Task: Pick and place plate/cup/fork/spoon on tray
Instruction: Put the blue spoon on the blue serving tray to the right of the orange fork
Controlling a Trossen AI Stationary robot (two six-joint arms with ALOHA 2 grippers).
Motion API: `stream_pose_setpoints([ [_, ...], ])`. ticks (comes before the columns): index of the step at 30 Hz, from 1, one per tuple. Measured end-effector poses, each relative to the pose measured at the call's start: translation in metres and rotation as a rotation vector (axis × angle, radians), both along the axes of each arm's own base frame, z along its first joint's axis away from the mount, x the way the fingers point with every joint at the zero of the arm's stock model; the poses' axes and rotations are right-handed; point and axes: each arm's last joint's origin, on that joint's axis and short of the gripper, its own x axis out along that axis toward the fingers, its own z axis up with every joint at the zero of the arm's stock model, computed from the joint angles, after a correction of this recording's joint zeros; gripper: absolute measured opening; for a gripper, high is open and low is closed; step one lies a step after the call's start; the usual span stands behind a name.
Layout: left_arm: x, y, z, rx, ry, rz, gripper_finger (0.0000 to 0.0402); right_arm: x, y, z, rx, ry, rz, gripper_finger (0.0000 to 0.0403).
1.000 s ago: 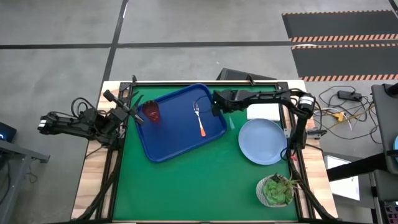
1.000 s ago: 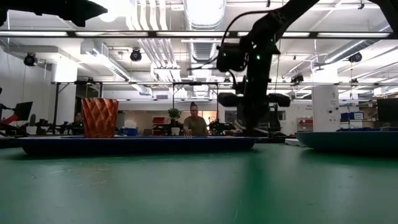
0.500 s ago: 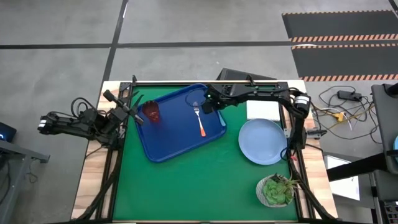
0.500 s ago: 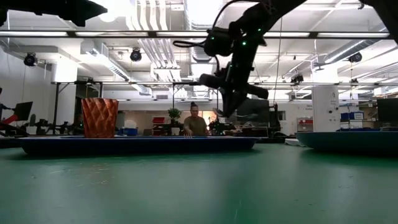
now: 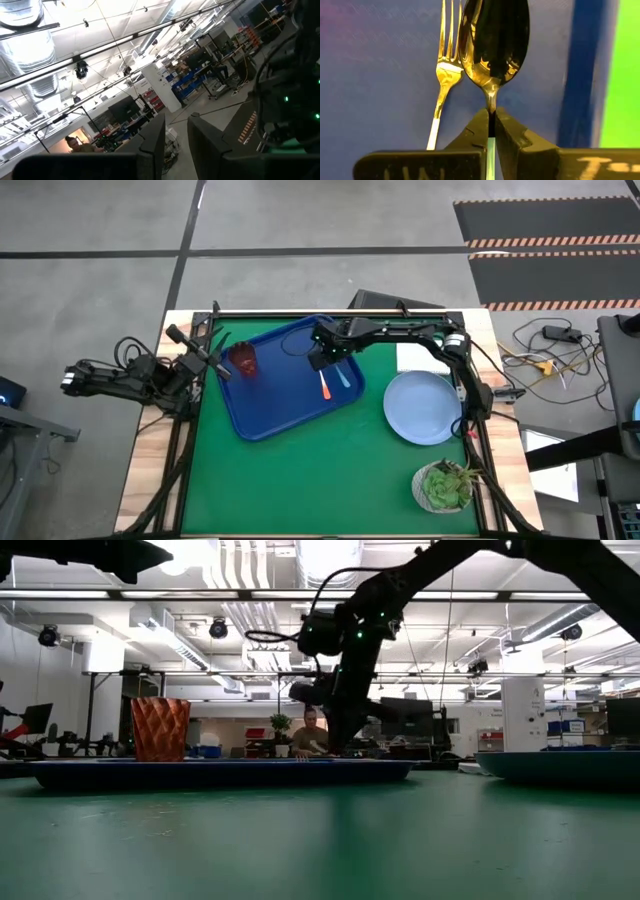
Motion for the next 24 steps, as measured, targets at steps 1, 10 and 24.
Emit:
stream_pose_setpoints([
  [1,0.0,0.0,0.0,0.0,0.0,0.0,0.0063,0.002,0.0,-0.002,0.007,0.003,0.003,0.0009],
  [10,0.0,0.0,0.0,0.0,-0.001,0.0,0.0063,0.007,-0.002,-0.017,0.025,0.053,0.002,0.0009],
  [24,0.0,0.0,0.0,0.0,0.0,0.0,0.0063,0.005,-0.004,-0.019,-0.024,0.075,-0.054,0.0009],
])
